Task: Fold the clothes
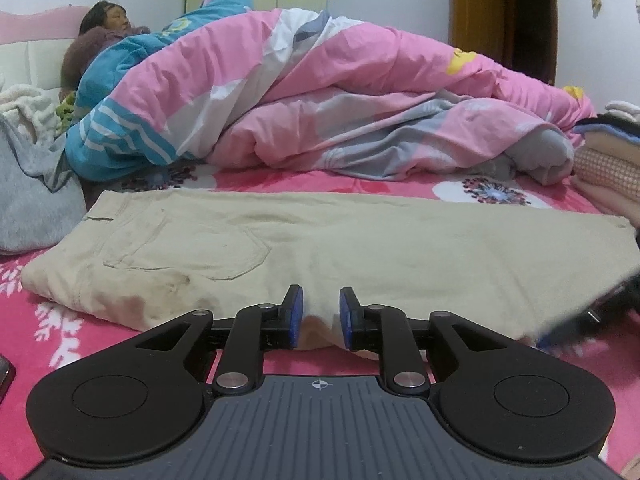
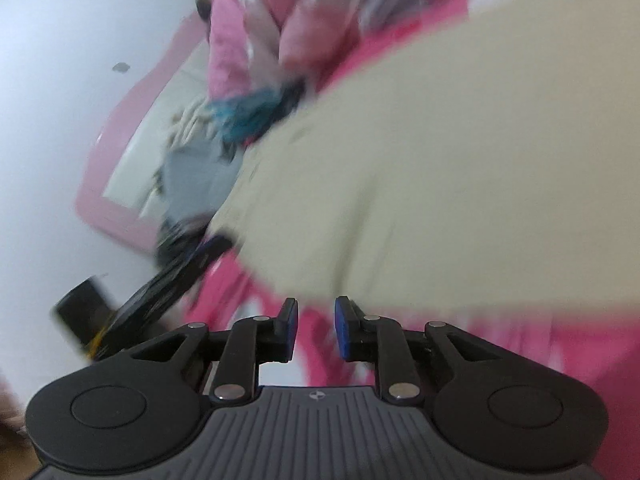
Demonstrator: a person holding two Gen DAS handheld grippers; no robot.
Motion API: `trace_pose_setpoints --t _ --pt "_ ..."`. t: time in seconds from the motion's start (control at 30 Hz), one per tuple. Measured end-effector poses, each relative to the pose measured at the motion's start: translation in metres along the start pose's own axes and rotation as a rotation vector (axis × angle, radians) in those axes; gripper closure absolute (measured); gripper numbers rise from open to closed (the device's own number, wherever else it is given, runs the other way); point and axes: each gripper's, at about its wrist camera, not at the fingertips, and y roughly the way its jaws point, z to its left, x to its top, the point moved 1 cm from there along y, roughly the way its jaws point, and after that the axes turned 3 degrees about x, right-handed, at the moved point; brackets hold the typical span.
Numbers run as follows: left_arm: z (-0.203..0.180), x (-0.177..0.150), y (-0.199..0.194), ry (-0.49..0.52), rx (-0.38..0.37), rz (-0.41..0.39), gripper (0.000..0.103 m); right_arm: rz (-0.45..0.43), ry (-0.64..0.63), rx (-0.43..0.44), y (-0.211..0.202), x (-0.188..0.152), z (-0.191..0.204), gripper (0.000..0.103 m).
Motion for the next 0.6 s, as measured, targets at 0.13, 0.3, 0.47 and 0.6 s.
trace_pose_setpoints --t 0.13,0.3,0.47,0.6 --pt "-0.014 0.011 0.002 -0.005 -0.062 -0.029 0.083 -0.06 -0.01 -0.021 -0.04 -0.016 0.011 0.079" --pt "-0.049 0.01 0.021 0.051 -0.136 -0.011 0.071 -0.351 0.0 -0.077 -0.124 -0.001 0.001 0.072" --pt "-0.066 -0.014 0.041 0.124 -0.093 0.037 0.071 -0.519 0.193 -0.245 -0.181 -0.014 -0.064 0.078" --pt "-0.061 -0.017 0.039 0.112 -0.112 0.036 0.069 -0.529 0.275 -0.163 -0.204 -0.045 -0.074 0.079"
